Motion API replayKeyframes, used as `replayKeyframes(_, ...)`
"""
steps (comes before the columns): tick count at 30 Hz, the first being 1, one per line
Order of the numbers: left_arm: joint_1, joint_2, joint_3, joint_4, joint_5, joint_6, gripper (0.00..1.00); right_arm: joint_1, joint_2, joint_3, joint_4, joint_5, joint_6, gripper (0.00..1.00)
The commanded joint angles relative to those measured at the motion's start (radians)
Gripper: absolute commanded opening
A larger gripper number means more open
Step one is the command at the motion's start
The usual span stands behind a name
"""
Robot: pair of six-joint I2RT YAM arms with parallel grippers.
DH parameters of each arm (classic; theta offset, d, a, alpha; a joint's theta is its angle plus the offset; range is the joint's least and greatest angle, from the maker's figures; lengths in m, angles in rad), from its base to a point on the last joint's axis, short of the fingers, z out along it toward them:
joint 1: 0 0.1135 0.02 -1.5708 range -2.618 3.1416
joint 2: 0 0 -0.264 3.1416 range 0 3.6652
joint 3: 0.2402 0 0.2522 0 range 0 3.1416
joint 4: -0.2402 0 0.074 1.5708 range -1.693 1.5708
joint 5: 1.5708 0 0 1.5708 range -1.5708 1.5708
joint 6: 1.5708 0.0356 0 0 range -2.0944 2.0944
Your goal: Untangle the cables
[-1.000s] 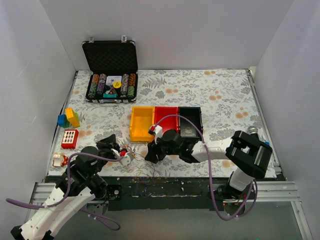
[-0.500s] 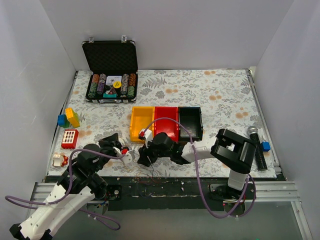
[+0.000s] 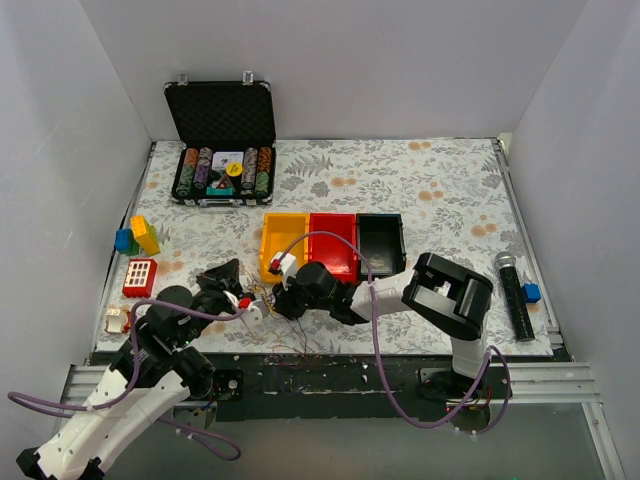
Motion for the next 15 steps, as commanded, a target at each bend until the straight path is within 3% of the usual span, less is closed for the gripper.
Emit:
replayKeyframes(1,0.003,0.015,0.048,0.041,0.028,-0.004,0.0,0.005,-0.005,-0.019,0.087,0.004,0.001,0.28)
replayKeyframes(3,0.004,0.021,0.056,0.053,0.028,-0.004,0.0,0.005,-0.016,-0.025,0.089,0.006,0.007,0.07)
replayKeyframes(4,0.004,0.024,0.057,0.067,0.022,-0.003,0.0,0.007,-0.028,-0.032,0.086,0.01,0.012,0.01)
replayKeyframes(10,0.003,0.028,0.044,0.208,-0.061,0.012,0.0,0.005,-0.242,-0.179,0.022,0.211,0.056,0.01)
replayKeyframes(15,0.004,0.088,0.112,0.169,-0.106,-0.121,0.0,0.007,-0.604,-0.367,-0.084,0.472,0.11,0.01)
